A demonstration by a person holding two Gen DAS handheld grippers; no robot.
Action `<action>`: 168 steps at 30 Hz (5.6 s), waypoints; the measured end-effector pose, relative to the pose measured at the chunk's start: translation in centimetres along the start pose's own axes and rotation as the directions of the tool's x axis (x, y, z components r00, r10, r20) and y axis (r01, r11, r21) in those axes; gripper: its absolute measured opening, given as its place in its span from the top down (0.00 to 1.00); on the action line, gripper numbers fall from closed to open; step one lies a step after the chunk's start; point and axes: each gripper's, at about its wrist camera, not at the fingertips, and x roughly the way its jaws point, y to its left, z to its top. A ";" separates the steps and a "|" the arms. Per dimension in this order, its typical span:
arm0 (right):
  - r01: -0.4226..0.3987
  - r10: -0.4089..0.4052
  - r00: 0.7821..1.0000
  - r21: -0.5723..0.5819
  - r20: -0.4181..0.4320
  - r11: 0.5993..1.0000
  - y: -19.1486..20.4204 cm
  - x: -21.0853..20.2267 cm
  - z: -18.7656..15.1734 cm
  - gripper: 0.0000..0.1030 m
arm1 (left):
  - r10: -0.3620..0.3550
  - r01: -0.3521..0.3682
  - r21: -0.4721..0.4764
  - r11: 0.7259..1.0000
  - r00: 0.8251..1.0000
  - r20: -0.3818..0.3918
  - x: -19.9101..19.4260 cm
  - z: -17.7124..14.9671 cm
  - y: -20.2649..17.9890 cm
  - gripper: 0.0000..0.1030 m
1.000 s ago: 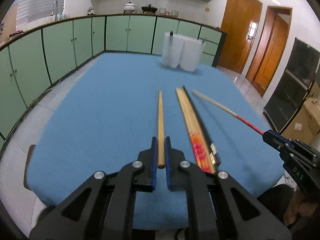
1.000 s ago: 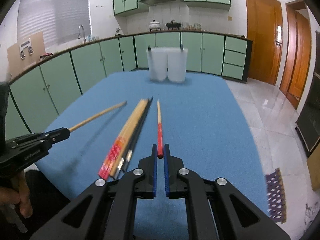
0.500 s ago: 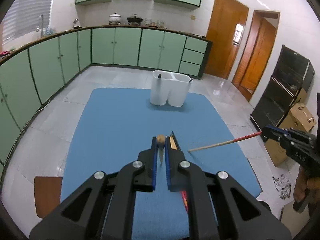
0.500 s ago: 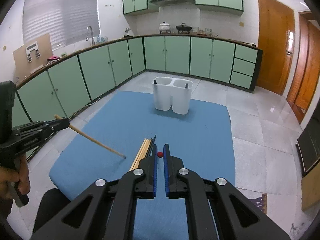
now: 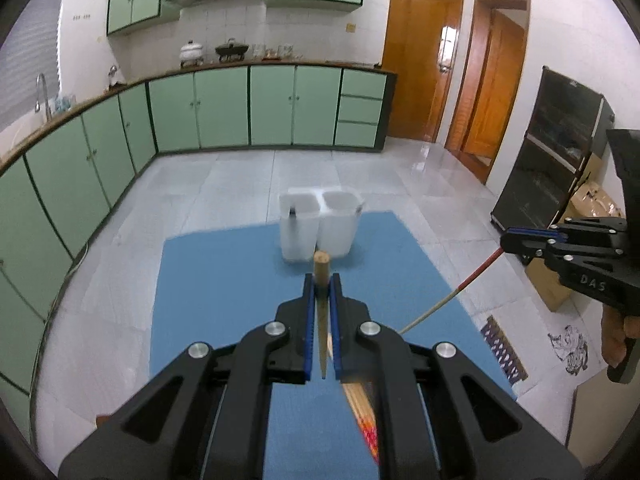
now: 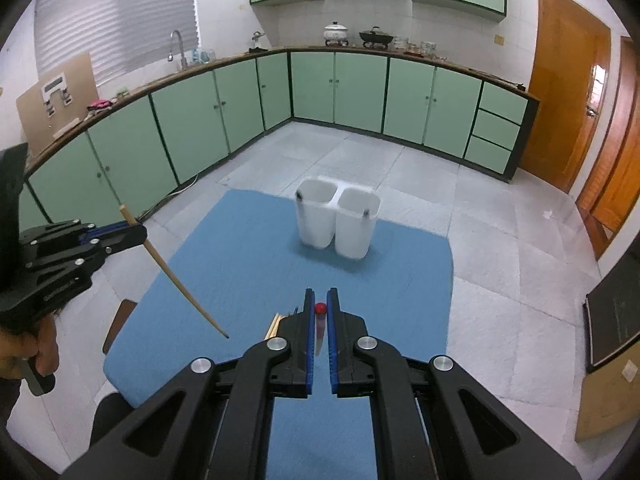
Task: Organize utensils
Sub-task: 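Carry both chopsticks to the white holder and insert them, then open both tools and return them to the chopstick bundle, then grasp a red-patterned chopstick with the left tool while the right tool grasps a black chopstick, then carry both chopsticks toward the white holder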
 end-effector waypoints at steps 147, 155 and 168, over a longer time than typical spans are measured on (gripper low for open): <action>0.172 -0.176 0.980 0.056 0.096 0.984 4.1 10.7 -28.2 0.93 | 0.206 -0.225 -0.181 0.957 0.971 -0.119 6.8 -26.7 1.0 0.76; 0.172 -0.175 0.978 0.039 0.109 0.984 4.3 11.0 -28.2 0.93 | 0.095 -0.104 -0.089 0.991 0.991 -0.097 6.8 -26.9 0.8 0.90; 0.075 -0.094 0.984 0.127 0.151 0.989 3.4 4.0 -25.0 0.93 | 0.067 -0.067 -0.170 0.983 0.998 -0.002 1.2 -22.8 0.4 0.95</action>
